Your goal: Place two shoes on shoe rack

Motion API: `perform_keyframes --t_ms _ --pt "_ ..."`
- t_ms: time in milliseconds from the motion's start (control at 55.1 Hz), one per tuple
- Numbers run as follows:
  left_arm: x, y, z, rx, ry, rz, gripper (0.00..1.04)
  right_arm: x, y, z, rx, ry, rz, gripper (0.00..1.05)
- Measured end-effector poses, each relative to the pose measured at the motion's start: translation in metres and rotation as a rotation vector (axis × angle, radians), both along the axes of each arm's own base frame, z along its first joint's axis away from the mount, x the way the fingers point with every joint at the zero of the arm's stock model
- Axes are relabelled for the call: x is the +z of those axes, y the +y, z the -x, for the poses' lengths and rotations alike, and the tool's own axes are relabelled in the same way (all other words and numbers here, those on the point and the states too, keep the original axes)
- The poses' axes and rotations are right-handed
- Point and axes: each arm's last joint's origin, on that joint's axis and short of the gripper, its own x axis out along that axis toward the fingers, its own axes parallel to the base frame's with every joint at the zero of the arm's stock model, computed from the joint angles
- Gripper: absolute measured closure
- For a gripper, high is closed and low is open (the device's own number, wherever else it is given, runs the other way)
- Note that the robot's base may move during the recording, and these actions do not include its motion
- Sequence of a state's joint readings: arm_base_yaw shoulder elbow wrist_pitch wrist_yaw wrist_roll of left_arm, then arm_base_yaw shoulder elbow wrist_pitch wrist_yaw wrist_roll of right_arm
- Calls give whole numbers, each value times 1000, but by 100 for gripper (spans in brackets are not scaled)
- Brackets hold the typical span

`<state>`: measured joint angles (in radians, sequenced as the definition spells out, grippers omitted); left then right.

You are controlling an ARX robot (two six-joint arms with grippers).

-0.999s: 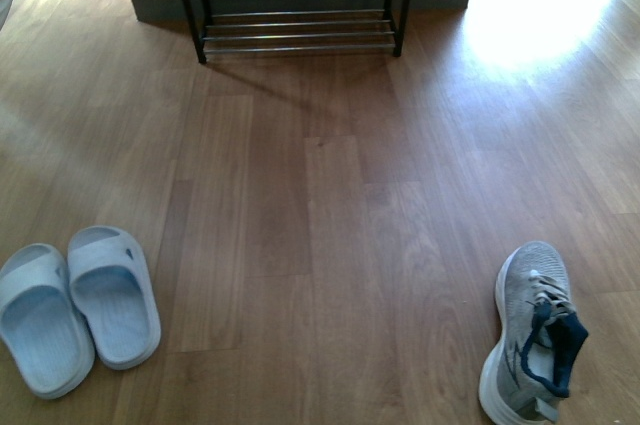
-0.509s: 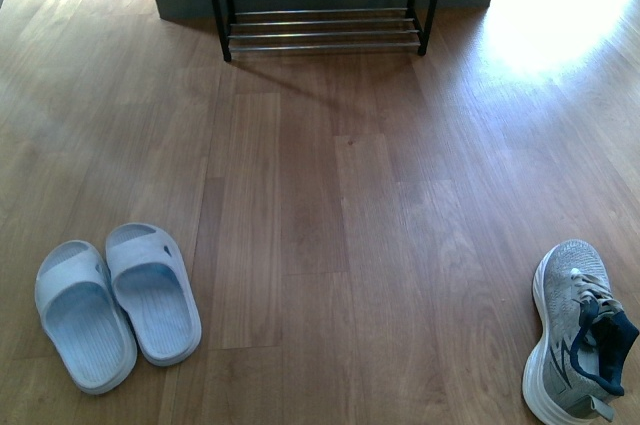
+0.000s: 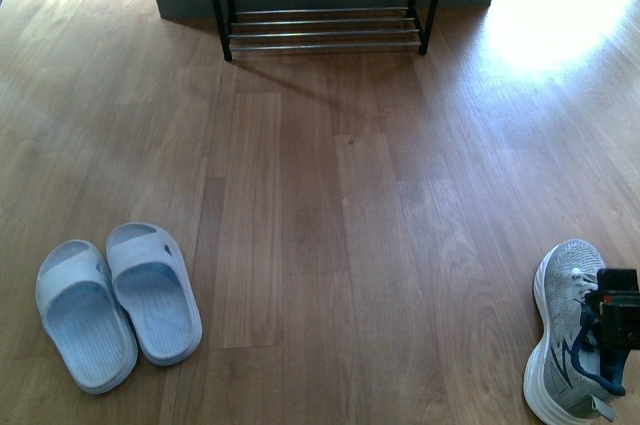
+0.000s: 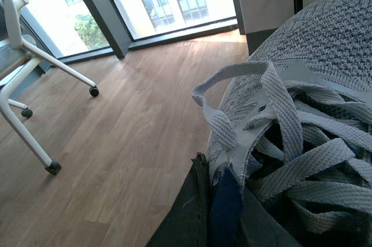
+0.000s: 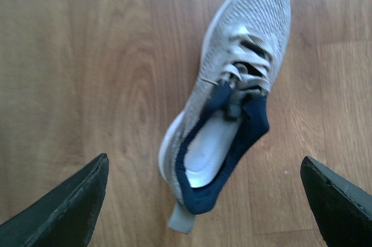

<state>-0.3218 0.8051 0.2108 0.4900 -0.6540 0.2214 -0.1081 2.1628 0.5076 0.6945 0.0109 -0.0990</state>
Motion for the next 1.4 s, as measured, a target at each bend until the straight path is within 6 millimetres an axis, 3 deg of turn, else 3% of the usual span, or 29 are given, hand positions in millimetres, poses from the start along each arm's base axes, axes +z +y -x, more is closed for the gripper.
perform_keyframes --t_ms 272,581,726,944,1180,1398 --pt "0 0 0 0 0 0 103 -53 -25 -27 -97 85 32 9" --pt "0 0 0 0 0 0 103 -79 -62 -34 -218 142 37 9" --pt "0 0 0 0 0 0 103 -91 -62 -34 -245 163 1 9" --pt "0 0 0 0 0 0 103 -102 -45 -41 -236 147 -52 10" --pt "0 0 0 0 0 0 103 -107 -38 -45 -214 133 -31 55" --pt "0 0 0 0 0 0 103 -109 -38 -45 -216 134 -8 87"
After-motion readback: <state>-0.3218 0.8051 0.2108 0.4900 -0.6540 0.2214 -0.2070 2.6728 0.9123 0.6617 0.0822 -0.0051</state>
